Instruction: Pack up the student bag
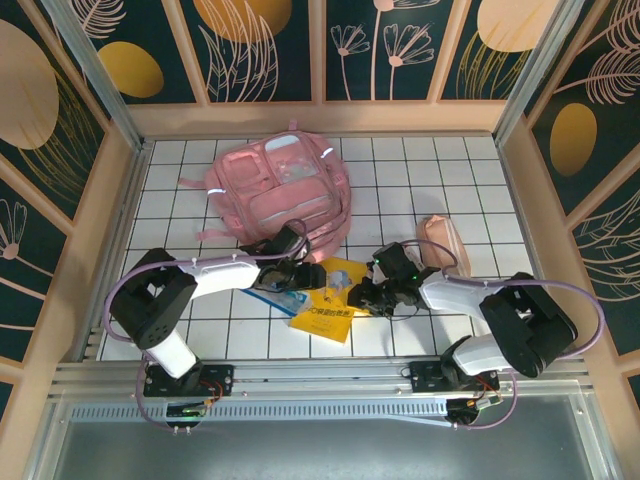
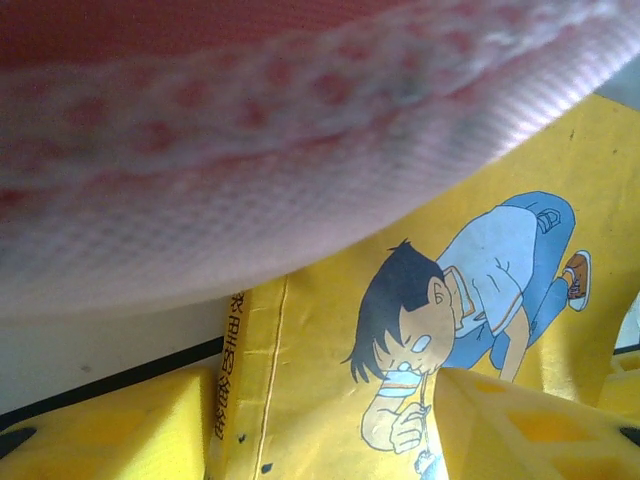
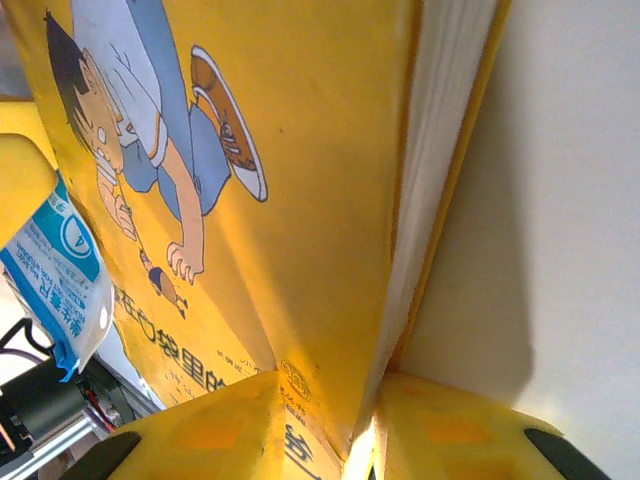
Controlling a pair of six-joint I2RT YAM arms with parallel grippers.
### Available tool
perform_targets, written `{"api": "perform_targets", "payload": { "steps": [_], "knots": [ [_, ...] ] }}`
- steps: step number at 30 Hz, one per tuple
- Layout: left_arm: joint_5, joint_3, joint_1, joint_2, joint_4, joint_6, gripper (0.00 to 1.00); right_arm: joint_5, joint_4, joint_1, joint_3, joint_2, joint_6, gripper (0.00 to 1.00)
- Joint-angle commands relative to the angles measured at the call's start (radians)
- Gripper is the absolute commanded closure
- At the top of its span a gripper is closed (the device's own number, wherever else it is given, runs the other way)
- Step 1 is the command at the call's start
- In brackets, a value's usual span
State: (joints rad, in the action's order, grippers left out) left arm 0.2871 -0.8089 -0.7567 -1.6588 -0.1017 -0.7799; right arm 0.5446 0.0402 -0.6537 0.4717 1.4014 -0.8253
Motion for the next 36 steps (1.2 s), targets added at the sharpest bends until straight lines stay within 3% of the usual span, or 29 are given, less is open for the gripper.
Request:
{"api": "perform_targets", "payload": {
  "steps": [1,8,13,23,28,36],
  "knots": [
    [0.188,0.014,-0.022,0.034,0.108,-0.021,0.44,-0.009,-0.141,0.006,0.002,0.044,0.03,0.74],
    [0.296,0.022,-0.03,0.113,0.116,-0.02,0.46,-0.012,-0.101,0.041,0.012,0.044,0.074,0.77],
    [0.281,0.046,-0.03,0.099,0.109,-0.016,0.48,-0.014,-0.076,0.076,0.01,0.042,0.11,0.8],
    [0.406,0.075,-0.038,0.089,0.245,-0.084,0.56,0.002,-0.082,0.095,0.003,0.039,0.158,0.8],
    [0.414,0.097,-0.042,0.083,0.282,-0.115,0.84,0.009,-0.109,0.095,-0.006,0.053,0.165,0.8],
    [0.465,0.15,-0.044,0.1,0.421,-0.175,0.96,-0.007,-0.094,0.097,-0.013,0.057,0.185,0.84]
  ]
}}
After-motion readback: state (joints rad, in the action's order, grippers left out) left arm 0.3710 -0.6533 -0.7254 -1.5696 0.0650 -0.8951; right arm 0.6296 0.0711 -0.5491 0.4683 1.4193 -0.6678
